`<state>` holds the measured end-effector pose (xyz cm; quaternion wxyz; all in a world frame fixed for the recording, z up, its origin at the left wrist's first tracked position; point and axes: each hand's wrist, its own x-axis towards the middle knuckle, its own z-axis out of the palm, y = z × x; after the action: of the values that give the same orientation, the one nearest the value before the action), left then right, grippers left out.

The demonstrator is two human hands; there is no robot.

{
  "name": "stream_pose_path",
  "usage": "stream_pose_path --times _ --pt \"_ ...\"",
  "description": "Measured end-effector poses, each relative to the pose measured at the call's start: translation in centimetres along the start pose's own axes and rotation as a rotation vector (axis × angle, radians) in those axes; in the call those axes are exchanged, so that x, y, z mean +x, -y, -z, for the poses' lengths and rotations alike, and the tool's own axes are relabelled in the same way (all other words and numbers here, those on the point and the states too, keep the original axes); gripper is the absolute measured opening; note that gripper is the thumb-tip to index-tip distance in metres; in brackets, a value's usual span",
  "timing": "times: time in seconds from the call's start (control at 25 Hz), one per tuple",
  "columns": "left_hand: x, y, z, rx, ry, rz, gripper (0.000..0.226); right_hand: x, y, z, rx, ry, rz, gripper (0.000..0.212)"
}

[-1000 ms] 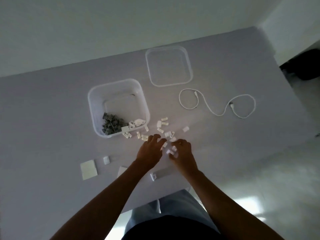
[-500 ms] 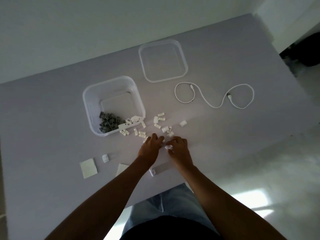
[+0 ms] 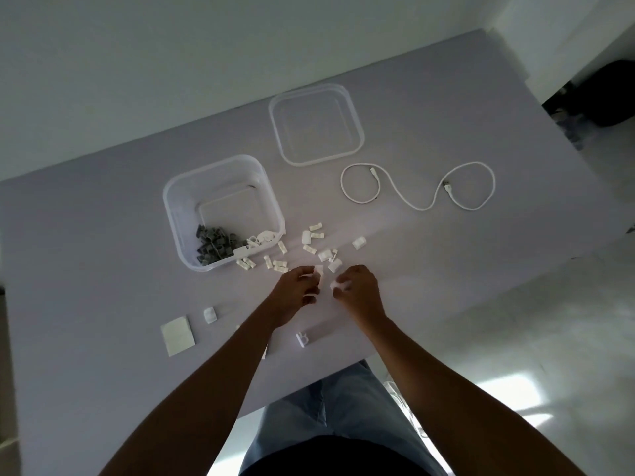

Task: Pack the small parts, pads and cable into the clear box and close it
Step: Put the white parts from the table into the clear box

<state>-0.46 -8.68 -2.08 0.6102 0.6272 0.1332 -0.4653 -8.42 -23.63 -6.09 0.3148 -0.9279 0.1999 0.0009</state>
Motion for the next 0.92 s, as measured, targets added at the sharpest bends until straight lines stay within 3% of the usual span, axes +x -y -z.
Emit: stream_pose_path --times 0.12,0.24,0.36,0.44,0.52,0.68,0.84,0.92 --pt "-0.9 -0.7 0.2 -0.416 0.018 0.107 0.016 -0.2 0.7 1.4 0.29 0.032 -0.222 0.016" --pt "-1.7 -1.3 0.4 -0.535 0.104 0.088 0.015 -0.5 1.6 2.5 0.508 0.055 -0.379 0.015" --pt "-3.0 -2.3 0.5 -0.572 0.186 0.058 0.015 -0.8 2.5 4.0 1.282 0.127 -0.653 0.017" --pt "-3.7 -2.9 0.5 -0.58 0.206 0.052 0.02 -1.2 2.7 4.8 1.682 0.201 -0.666 0.018" --pt "-4.1 -3.4 0.4 -0.568 0.206 0.062 0.029 -1.6 3.1 5.6 1.908 0.267 -0.605 0.017" --pt "-4.4 -3.8 0.3 -0.424 0.173 0.095 0.039 -1.9 4.3 6.8 2.102 0.269 -0.661 0.022" --pt "-3.6 -3.7 0.4 -0.434 0.129 0.094 0.008 -0.4 5.0 7.4 2.046 0.236 -0.763 0.024" --pt "-3.0 -3.9 0.6 -0.452 0.079 0.095 0.01 1.0 4.4 7.4 1.999 0.174 -0.841 0.023"
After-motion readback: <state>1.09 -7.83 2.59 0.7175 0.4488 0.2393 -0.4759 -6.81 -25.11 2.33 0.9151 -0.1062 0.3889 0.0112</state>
